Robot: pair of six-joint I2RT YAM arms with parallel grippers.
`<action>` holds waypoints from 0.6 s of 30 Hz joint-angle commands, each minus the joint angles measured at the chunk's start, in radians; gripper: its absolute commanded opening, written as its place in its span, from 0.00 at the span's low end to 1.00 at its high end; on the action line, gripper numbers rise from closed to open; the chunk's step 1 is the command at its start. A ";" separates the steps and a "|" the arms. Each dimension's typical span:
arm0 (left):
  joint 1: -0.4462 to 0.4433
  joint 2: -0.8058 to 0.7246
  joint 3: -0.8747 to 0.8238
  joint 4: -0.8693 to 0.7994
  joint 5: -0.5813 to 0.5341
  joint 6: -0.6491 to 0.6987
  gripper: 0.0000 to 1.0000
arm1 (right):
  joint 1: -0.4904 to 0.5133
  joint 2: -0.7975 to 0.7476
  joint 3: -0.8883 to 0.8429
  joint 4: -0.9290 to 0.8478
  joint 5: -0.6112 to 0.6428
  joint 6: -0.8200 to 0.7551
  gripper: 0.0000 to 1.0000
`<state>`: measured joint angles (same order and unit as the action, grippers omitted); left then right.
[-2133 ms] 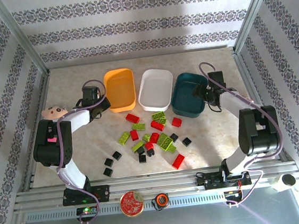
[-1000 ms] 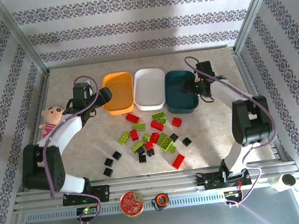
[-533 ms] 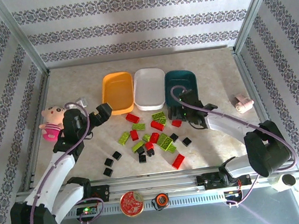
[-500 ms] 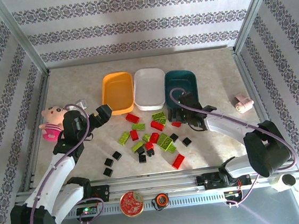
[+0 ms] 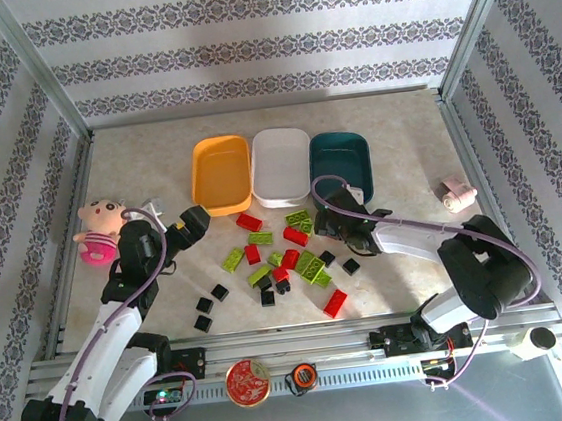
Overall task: Sort the legos into containers by color
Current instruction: Pick up the lego from the center of the table.
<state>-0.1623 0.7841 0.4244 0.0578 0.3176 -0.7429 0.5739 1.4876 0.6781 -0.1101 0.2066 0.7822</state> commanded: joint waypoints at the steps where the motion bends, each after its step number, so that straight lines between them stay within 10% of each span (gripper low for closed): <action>1: -0.006 -0.022 -0.011 0.020 -0.005 -0.009 1.00 | 0.005 0.045 0.028 0.015 0.017 0.020 0.75; 11: -0.006 -0.055 -0.003 -0.047 -0.039 0.029 1.00 | 0.006 -0.021 -0.004 0.031 -0.086 -0.020 0.40; 18: -0.006 -0.055 -0.036 -0.042 -0.043 0.028 1.00 | -0.003 -0.208 0.061 -0.050 -0.111 -0.113 0.35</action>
<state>-0.1627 0.7414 0.4076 0.0360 0.2836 -0.7376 0.5735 1.3281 0.6907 -0.1246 0.1062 0.7280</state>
